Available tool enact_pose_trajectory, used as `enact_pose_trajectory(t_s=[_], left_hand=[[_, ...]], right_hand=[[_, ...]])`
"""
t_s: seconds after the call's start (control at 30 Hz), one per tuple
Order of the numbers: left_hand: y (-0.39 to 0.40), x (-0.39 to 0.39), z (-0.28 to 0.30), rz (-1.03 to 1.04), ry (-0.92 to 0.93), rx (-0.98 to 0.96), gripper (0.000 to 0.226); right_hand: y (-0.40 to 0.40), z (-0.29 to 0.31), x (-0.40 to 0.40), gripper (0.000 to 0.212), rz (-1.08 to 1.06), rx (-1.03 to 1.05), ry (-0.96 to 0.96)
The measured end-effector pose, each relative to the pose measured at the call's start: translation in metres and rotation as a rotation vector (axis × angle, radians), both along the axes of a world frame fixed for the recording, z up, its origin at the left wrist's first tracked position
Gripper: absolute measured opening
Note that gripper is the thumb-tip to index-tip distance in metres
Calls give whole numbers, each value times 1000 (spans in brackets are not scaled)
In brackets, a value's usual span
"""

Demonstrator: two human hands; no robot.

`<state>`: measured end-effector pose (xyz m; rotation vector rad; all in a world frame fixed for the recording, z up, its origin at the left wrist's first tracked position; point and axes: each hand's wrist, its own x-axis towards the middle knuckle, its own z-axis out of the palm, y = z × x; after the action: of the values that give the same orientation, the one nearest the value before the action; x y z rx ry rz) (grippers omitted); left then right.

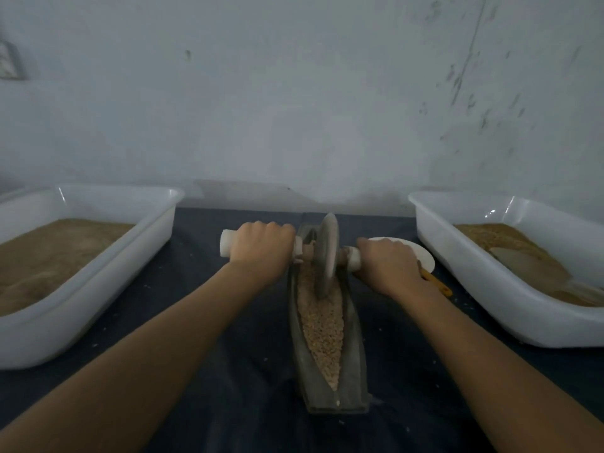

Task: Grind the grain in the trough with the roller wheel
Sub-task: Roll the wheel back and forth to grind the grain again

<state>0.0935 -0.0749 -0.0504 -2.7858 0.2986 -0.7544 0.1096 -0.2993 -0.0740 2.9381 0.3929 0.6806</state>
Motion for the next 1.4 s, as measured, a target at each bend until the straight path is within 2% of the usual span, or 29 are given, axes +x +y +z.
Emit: enact_pose_trajectory(t_s=[0.13, 0.23, 0.33, 0.4, 0.5, 0.6, 0.67, 0.8, 0.93, 1.13, 1.23, 1.4], left_hand=[[-1, -15, 4, -6, 44, 15, 22], [7, -64, 2, -48, 106, 4, 26], [18, -110, -2, -87, 16, 50, 37], [23, -120, -3, -95, -7, 56, 41], [19, -105, -7, -39, 76, 24, 38], [12, -60, -9, -5, 54, -41, 22], [12, -26, -9, 15, 88, -94, 13], [10, 6, -7, 51, 95, -127, 14], [8, -27, -5, -23, 44, -35, 21], [20, -113, 3, -131, -38, 171, 50], [18, -107, 0, -85, -4, 176, 41], [8, -32, -3, -18, 69, 14, 18]], right_hand=[[-2, -1, -24, 22, 35, -5, -32], [-12, 5, -70, 33, 130, -115, -86], [-20, 13, -116, 47, 214, -112, -202], [-22, 14, -129, 51, 229, -98, -159], [-20, 7, -112, 52, 162, -161, -123], [-7, 3, -65, 31, 62, -177, -148], [3, 8, -28, 24, 20, -181, -159], [13, 18, 12, 26, -1, -147, -125], [1, 5, -23, 31, 6, -95, -73], [-26, 15, -120, 60, 249, -101, -24], [-24, 13, -119, 46, 161, -156, 86], [-9, -1, -50, 32, 59, -79, -12]])
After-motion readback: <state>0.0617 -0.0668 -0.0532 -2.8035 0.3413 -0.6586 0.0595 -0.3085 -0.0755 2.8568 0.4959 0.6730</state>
